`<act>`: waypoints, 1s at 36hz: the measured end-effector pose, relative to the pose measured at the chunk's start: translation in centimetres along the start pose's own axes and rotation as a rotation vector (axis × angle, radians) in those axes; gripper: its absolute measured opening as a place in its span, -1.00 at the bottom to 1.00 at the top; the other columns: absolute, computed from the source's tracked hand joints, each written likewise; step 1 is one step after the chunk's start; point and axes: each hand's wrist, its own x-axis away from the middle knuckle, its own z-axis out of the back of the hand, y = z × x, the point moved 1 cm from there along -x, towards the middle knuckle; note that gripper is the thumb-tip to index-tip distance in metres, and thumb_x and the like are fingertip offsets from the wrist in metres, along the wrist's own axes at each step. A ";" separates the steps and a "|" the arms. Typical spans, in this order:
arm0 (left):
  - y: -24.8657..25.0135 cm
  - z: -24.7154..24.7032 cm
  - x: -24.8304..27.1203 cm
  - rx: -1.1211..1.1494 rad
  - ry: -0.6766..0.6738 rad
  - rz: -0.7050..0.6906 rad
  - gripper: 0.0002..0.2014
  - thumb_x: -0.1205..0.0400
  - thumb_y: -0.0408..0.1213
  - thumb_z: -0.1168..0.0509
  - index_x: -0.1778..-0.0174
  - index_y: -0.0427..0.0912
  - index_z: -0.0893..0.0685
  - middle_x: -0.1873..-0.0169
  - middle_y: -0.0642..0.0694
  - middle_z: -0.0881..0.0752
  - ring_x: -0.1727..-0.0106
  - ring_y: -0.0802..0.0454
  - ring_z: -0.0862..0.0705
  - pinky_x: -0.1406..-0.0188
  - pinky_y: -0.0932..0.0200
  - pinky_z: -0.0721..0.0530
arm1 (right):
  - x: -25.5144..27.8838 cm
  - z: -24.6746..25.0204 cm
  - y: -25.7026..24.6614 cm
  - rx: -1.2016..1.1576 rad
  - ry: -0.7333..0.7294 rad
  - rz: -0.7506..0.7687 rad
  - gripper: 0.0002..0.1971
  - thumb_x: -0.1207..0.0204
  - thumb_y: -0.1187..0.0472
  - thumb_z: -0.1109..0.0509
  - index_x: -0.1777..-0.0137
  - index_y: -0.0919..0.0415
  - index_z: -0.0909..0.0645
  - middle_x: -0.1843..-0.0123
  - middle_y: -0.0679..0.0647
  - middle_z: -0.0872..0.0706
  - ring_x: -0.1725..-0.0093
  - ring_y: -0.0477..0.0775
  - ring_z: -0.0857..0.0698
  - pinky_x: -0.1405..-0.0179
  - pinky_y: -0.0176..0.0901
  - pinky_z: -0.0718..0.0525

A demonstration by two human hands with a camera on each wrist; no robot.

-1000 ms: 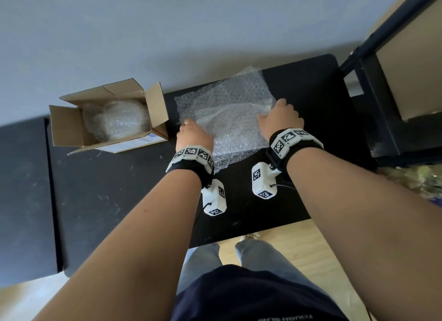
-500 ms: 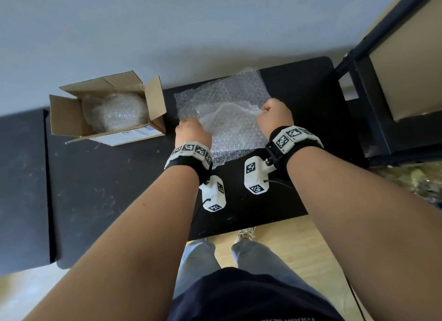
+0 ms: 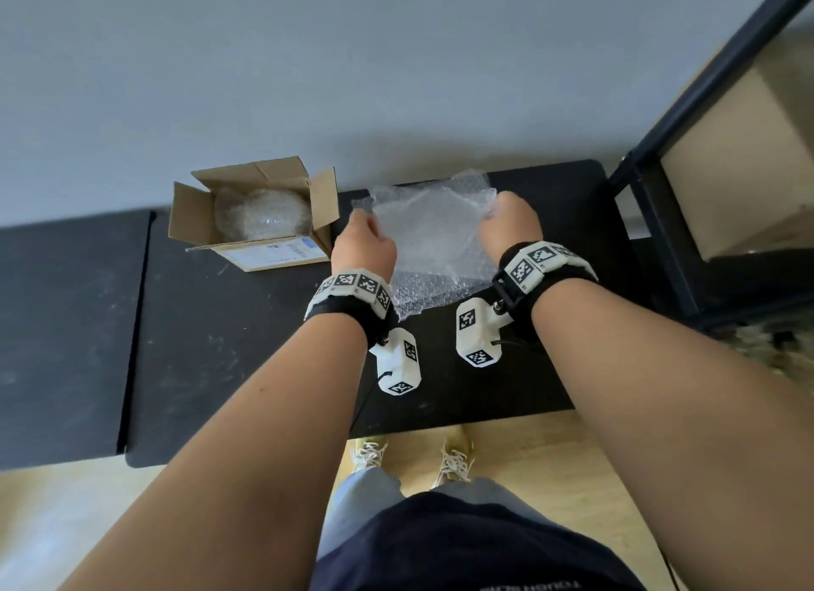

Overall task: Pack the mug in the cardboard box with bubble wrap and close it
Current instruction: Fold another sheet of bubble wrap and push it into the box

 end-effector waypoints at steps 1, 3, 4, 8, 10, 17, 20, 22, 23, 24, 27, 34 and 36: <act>0.2 0.5 0.2 0.007 0.017 -0.004 -0.90 -0.59 -0.41 -0.19 0.07 -0.15 -0.41 0.40 0.01 -0.52 0.31 -0.09 -0.54 0.29 0.16 -0.43 | 0.1 0.3 -0.4 0.007 0.009 0.021 -0.70 -0.64 0.34 -0.11 -0.27 0.39 -0.55 -0.24 0.32 -0.65 -0.23 0.35 -0.63 0.08 -0.04 -0.47; 0.5 1.7 0.4 0.018 0.051 -0.007 -0.88 -0.59 -0.41 -0.20 0.04 -0.15 -0.40 0.32 -0.08 -0.58 0.25 -0.14 -0.57 0.27 0.14 -0.45 | 0.3 0.8 -1.3 -0.011 0.025 0.050 -0.68 -0.64 0.33 -0.11 -0.29 0.39 -0.56 -0.23 0.31 -0.65 -0.23 0.35 -0.63 0.07 -0.06 -0.48; 0.6 2.4 0.5 0.033 0.072 -0.009 -0.87 -0.59 -0.40 -0.21 0.03 -0.15 -0.41 0.27 -0.12 -0.60 0.23 -0.14 -0.58 0.27 0.14 -0.47 | 0.5 1.1 -1.9 -0.029 0.031 0.062 -0.67 -0.65 0.31 -0.12 -0.32 0.37 -0.55 -0.26 0.29 -0.66 -0.25 0.33 -0.63 0.02 -0.04 -0.52; 0.7 4.6 0.7 0.078 0.140 -0.024 -0.75 -0.58 -0.39 -0.24 -0.18 -0.20 -0.49 0.18 -0.13 -0.66 0.18 -0.14 -0.63 0.26 0.13 -0.56 | 1.1 2.2 -4.4 -0.068 0.058 0.110 -0.67 -0.67 0.29 -0.13 -0.37 0.34 -0.52 -0.33 0.27 -0.64 -0.32 0.31 -0.62 -0.15 -0.04 -0.56; 0.6 5.8 0.6 0.089 0.161 -0.018 -0.67 -0.58 -0.39 -0.22 -0.27 -0.19 -0.48 0.16 -0.12 -0.66 0.15 -0.13 -0.64 0.25 0.15 -0.54 | 1.5 2.5 -5.8 -0.080 0.065 0.149 -0.68 -0.66 0.29 -0.13 -0.36 0.32 -0.51 -0.32 0.25 -0.65 -0.30 0.30 -0.62 -0.13 -0.05 -0.55; -1.1 10.9 -0.8 0.046 0.224 0.010 -0.62 -0.58 -0.38 -0.20 -0.34 -0.21 -0.44 0.08 -0.14 -0.67 0.11 -0.13 -0.62 0.17 0.13 -0.53 | 2.5 2.1 -11.5 -0.114 0.096 0.274 -0.83 -0.60 0.32 -0.16 -0.09 0.20 -0.55 -0.11 0.15 -0.71 -0.10 0.24 -0.68 -0.05 -0.03 -0.63; -2.5 13.1 -1.9 0.011 0.214 0.029 -0.65 -0.60 -0.40 -0.19 -0.32 -0.21 -0.43 0.16 -0.11 -0.63 0.13 -0.14 -0.65 0.23 0.12 -0.52 | 2.9 1.2 -14.1 -0.073 0.104 0.339 -0.84 -0.61 0.32 -0.13 0.11 0.18 -0.53 0.07 0.10 -0.66 0.03 0.21 -0.64 0.10 -0.09 -0.56; -3.4 14.4 -2.6 -0.003 0.217 0.056 -0.67 -0.60 -0.43 -0.16 -0.29 -0.22 -0.43 0.22 -0.11 -0.61 0.16 -0.17 -0.67 0.27 0.12 -0.48 | 3.2 0.3 -15.7 -0.040 0.112 0.382 -0.74 -0.60 0.34 -0.12 0.33 0.12 -0.34 0.17 0.10 -0.59 0.12 0.19 -0.58 0.19 -0.08 -0.49; -3.9 15.0 -3.1 -0.009 0.221 0.069 -0.68 -0.60 -0.45 -0.14 -0.28 -0.23 -0.43 0.24 -0.11 -0.60 0.16 -0.17 -0.67 0.29 0.12 -0.47 | 3.3 -0.2 -16.5 -0.024 0.120 0.402 -0.74 -0.59 0.34 -0.13 0.34 0.14 -0.32 0.12 0.15 -0.60 0.11 0.21 -0.58 0.20 -0.08 -0.50; -4.4 15.5 -3.4 -0.018 0.220 0.080 -0.67 -0.59 -0.46 -0.13 -0.29 -0.24 -0.42 0.26 -0.09 -0.59 0.18 -0.16 -0.65 0.31 0.12 -0.46 | 3.5 -0.7 -17.2 -0.010 0.133 0.416 -0.78 -0.58 0.35 -0.15 0.32 0.17 -0.35 0.05 0.20 -0.62 0.08 0.23 -0.60 0.19 -0.07 -0.53; -5.9 16.8 -4.6 -0.018 0.198 0.090 -0.58 -0.57 -0.51 -0.14 -0.37 -0.23 -0.38 0.09 -0.16 -0.67 0.20 -0.13 -0.62 0.33 0.12 -0.47 | 4.1 -2.0 -18.9 0.065 0.164 0.432 -0.78 -0.53 0.38 -0.18 0.32 0.15 -0.33 0.05 0.19 -0.48 0.12 0.23 -0.51 0.19 -0.05 -0.49; -8.6 18.0 -5.8 -0.058 0.170 0.000 -0.40 -0.53 -0.62 -0.15 -0.50 -0.18 -0.25 -0.35 -0.20 -0.47 0.20 -0.16 -0.64 0.43 0.11 -0.51 | 5.2 -4.4 -21.4 0.202 0.126 0.407 -0.61 -0.45 0.43 -0.21 0.44 0.06 -0.15 0.44 -0.03 -0.28 0.29 0.17 -0.39 0.18 -0.14 -0.31; -9.2 18.0 -6.1 -0.110 0.148 -0.044 -0.44 -0.49 -0.66 -0.14 -0.39 -0.20 -0.30 -0.29 -0.20 -0.45 0.37 -0.12 -0.58 0.55 0.13 -0.49 | 5.6 -5.1 -22.0 0.218 0.114 0.387 -0.64 -0.39 0.45 -0.21 0.44 0.08 -0.15 0.46 -0.03 -0.26 0.30 0.16 -0.36 0.18 -0.14 -0.27</act>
